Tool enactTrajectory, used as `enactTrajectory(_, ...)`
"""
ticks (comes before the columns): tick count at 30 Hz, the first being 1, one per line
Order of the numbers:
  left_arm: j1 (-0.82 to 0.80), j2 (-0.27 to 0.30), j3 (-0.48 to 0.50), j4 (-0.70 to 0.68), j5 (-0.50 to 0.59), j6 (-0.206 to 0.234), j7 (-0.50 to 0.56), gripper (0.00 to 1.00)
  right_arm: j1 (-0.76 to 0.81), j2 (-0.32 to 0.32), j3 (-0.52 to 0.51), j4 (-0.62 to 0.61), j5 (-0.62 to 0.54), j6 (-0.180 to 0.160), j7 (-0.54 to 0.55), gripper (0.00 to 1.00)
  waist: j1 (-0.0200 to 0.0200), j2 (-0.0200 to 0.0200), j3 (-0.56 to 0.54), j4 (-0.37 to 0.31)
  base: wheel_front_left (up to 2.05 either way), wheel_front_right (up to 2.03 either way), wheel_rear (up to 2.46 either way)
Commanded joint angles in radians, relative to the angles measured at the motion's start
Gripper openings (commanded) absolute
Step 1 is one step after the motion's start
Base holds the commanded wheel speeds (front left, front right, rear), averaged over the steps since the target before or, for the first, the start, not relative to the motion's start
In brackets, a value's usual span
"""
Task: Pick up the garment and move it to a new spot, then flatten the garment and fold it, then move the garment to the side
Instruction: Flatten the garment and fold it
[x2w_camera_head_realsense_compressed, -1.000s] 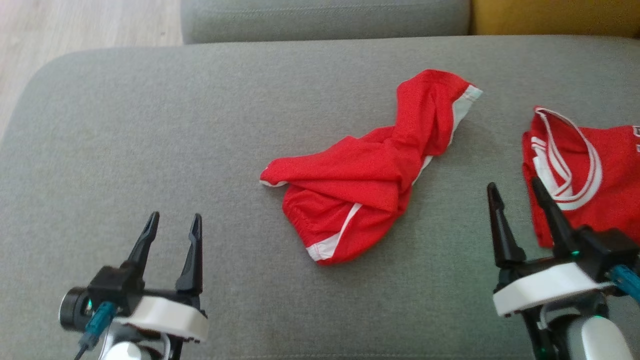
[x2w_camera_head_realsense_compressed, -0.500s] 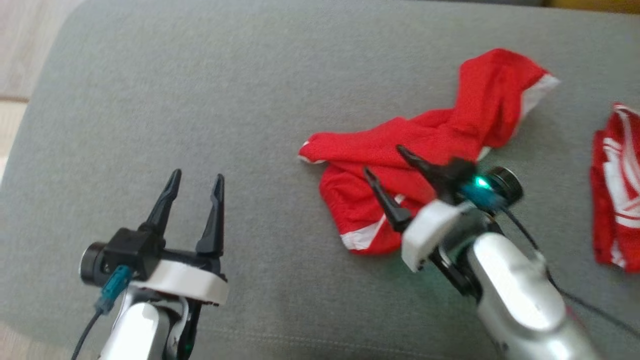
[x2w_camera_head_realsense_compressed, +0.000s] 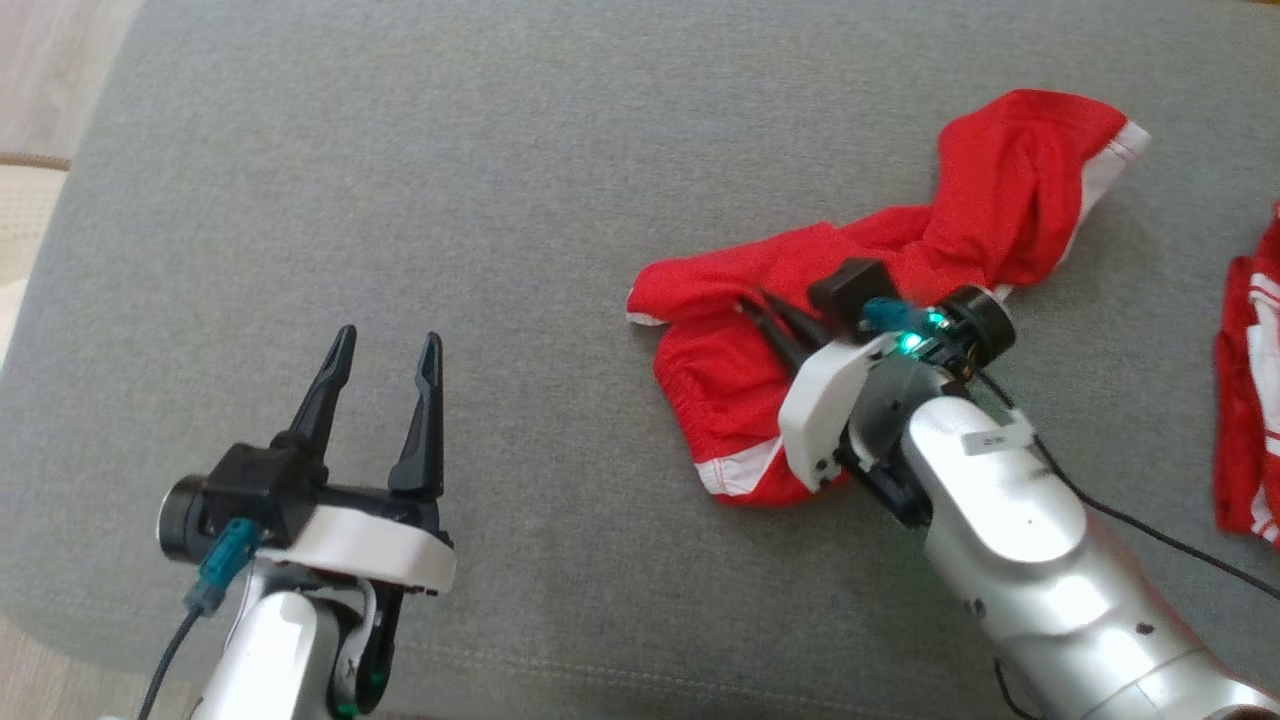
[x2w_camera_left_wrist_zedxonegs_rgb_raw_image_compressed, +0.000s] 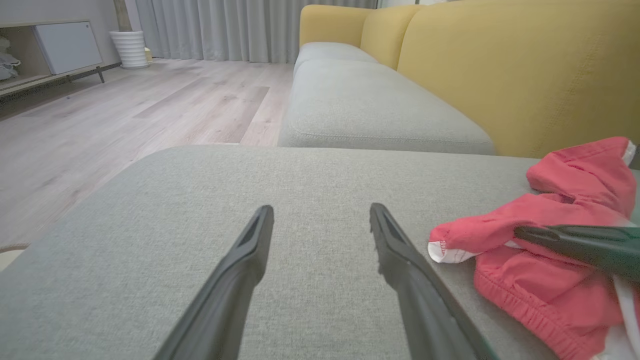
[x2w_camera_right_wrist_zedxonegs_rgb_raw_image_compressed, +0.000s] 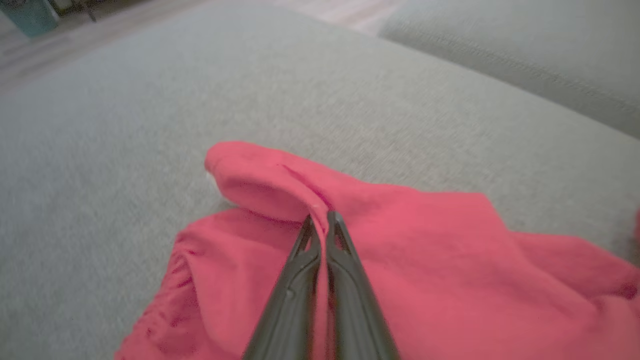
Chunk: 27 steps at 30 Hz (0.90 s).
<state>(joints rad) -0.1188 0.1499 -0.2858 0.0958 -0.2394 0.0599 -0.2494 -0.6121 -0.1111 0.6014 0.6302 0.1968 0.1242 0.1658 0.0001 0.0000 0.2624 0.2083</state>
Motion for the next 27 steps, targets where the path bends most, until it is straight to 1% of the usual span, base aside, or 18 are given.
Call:
enactTrajectory(1,-0.037,0.009,0.041,-0.039,0.010,-0.006,-0.012,1.00,-0.021,0.025,-0.006,-0.032,0.010,0.007,-0.035,0.00,-0.0001,0.0000,-0.003,-0.011,0.00,0.00,0.00)
enactTrajectory(4,-0.031,0.011,0.048,-0.044,0.016,-0.007,-0.012,1.00,-0.003,0.037,-0.060,-0.058,0.034,0.007,-0.091,0.00,-0.0001,0.0000,-0.007,-0.031,0.00,0.00,0.00)
enactTrajectory(7,-0.025,0.014,0.055,-0.047,0.020,-0.008,-0.012,1.00,0.044,0.047,-0.136,-0.105,0.078,0.007,-0.140,0.00,-0.0001,0.0000,-0.013,-0.053,0.00,0.00,0.00)
enactTrajectory(13,-0.014,0.017,0.059,-0.050,0.027,-0.012,-0.012,1.00,0.205,0.058,-0.314,-0.210,0.204,0.007,-0.195,0.00,-0.0001,0.0000,-0.023,-0.091,0.00,0.00,0.00)
enactTrajectory(14,-0.014,0.018,0.058,-0.050,0.028,-0.014,-0.012,1.00,0.266,0.060,-0.363,-0.233,0.256,0.007,-0.203,0.19,-0.0001,0.0000,-0.023,-0.099,0.00,0.00,0.00)
enactTrajectory(15,-0.014,0.017,0.057,-0.050,0.029,-0.016,-0.012,1.00,0.296,0.060,-0.381,-0.237,0.277,0.007,-0.202,0.51,-0.0001,0.0000,-0.024,-0.101,0.00,0.00,0.00)
enactTrajectory(16,-0.015,0.017,0.057,-0.051,0.029,-0.017,-0.012,1.00,0.324,0.060,-0.395,-0.241,0.294,0.007,-0.204,0.96,-0.0001,0.0000,-0.024,-0.104,0.00,0.00,0.00)
enactTrajectory(17,-0.015,0.017,0.057,-0.051,0.029,-0.017,-0.012,1.00,0.349,0.060,-0.404,-0.247,0.311,0.007,-0.208,1.00,-0.0001,0.0000,-0.023,-0.106,0.00,0.00,0.00)
enactTrajectory(19,-0.014,0.017,0.058,-0.050,0.030,-0.018,-0.012,1.00,0.394,0.061,-0.421,-0.262,0.335,0.007,-0.221,1.00,-0.0001,0.0000,-0.024,-0.112,0.00,0.00,0.00)
enactTrajectory(22,-0.009,0.020,0.062,-0.050,0.030,-0.015,-0.012,1.00,0.445,0.061,-0.453,-0.304,0.331,0.007,-0.249,1.00,-0.0001,0.0000,-0.028,-0.121,0.00,0.00,0.00)
enactTrajectory(25,0.002,0.024,0.069,-0.051,0.029,-0.010,-0.012,1.00,0.481,0.061,-0.485,-0.375,0.284,0.007,-0.268,1.00,-0.0001,0.0000,-0.036,-0.133,0.00,0.00,0.00)
enactTrajectory(27,0.011,0.027,0.075,-0.052,0.027,-0.007,-0.012,1.00,0.499,0.061,-0.508,-0.436,0.231,0.007,-0.269,1.00,-0.0001,0.0000,-0.046,-0.141,0.00,0.00,0.00)
